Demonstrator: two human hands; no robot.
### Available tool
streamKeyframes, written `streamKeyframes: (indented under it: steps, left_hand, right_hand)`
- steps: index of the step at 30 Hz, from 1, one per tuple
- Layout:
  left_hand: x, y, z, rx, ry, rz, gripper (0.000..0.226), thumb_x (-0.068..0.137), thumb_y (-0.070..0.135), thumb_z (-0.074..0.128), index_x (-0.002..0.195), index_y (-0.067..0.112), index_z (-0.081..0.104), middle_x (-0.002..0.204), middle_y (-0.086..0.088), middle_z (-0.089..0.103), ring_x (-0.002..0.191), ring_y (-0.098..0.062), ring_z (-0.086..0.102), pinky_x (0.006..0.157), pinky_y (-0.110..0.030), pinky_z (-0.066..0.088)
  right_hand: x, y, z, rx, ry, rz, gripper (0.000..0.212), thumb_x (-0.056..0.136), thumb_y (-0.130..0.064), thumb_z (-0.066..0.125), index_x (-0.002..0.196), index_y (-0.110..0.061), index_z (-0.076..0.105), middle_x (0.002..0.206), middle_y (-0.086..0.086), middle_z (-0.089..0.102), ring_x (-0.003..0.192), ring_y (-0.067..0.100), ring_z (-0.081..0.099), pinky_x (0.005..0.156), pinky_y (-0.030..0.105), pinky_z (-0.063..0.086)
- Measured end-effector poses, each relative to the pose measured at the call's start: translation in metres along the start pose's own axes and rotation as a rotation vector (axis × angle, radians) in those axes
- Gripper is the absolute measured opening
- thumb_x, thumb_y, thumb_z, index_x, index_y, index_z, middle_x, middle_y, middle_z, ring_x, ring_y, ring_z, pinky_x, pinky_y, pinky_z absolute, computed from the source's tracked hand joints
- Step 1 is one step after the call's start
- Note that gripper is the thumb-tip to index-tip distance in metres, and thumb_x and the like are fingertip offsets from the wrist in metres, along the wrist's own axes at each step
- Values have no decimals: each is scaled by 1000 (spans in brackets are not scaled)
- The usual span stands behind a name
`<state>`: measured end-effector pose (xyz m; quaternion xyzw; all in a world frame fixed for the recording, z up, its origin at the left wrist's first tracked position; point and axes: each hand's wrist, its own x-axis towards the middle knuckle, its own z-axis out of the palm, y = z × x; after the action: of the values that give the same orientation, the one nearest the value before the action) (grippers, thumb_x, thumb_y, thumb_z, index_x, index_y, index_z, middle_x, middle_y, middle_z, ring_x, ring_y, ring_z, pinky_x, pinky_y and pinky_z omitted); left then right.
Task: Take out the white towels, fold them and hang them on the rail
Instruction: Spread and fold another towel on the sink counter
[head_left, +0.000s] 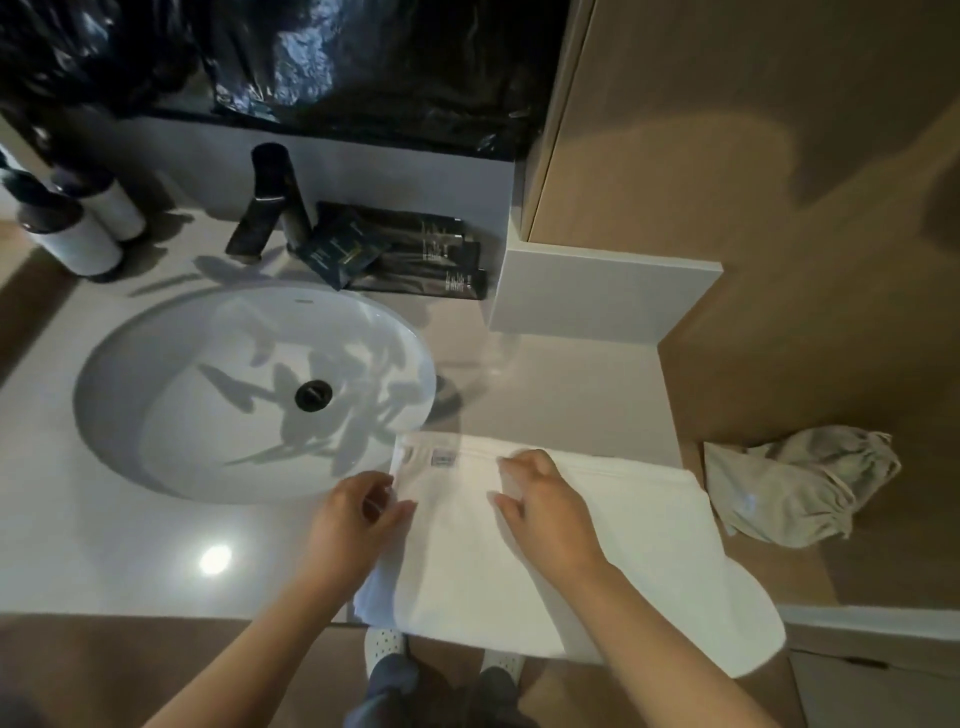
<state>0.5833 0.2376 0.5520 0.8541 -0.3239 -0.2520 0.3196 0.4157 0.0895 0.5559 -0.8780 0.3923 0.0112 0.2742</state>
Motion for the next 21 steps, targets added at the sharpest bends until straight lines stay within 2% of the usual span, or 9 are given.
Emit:
streamKeyframes:
  steps: [2,5,7,9,13,17,21]
  left_hand:
    - [2,0,1,-24,-8,-7,27,85,26,73,107,14,65,93,1,64,77,-6,58,63,-8,40]
    - [5,-2,2,12,-37,-2,18,85,28,72,90,12,64,84,-1,63,73,-14,59,62,-18,45]
    - [7,-5,3,51,-81,-12,28,86,31,71,80,6,61,80,-5,59,70,-21,56,60,-23,42]
    - [8,-7,3,89,-117,-13,35,87,34,69,77,3,57,82,-7,56,70,-23,53,59,-21,38]
    - [8,-8,3,106,-126,-4,30,87,35,68,79,8,58,91,-2,52,70,-17,52,60,-14,37]
    - [0,-1,4,79,-64,-57,28,89,40,66,100,16,55,101,2,49,75,-7,49,63,-18,37]
    - [-15,-1,1,7,-72,-146,35,84,43,70,105,19,55,93,5,56,77,-6,54,62,-13,42]
  right_hand:
    - [4,0,3,-33,7,20,36,96,-32,55,129,-17,53,133,-3,40,97,19,61,75,25,43]
    - [12,-1,2,-6,29,57,27,94,-26,59,119,-17,55,130,-3,43,96,19,61,78,29,48]
    - [19,-2,-2,-13,52,75,16,94,-24,60,107,-15,57,122,-4,47,92,18,61,76,31,49]
    - [24,-3,-6,-23,75,97,10,95,-24,59,101,-16,58,116,-6,52,94,18,62,73,30,47]
    - [29,-5,-4,-16,87,161,5,96,-25,57,97,-20,58,110,-6,60,97,19,62,73,29,44]
    - [41,-9,0,-52,42,186,14,99,-27,53,107,-18,61,120,-4,57,102,19,62,77,30,46]
    - [44,1,-1,38,-12,196,15,95,-34,58,102,-21,57,107,-8,56,102,15,60,81,29,45]
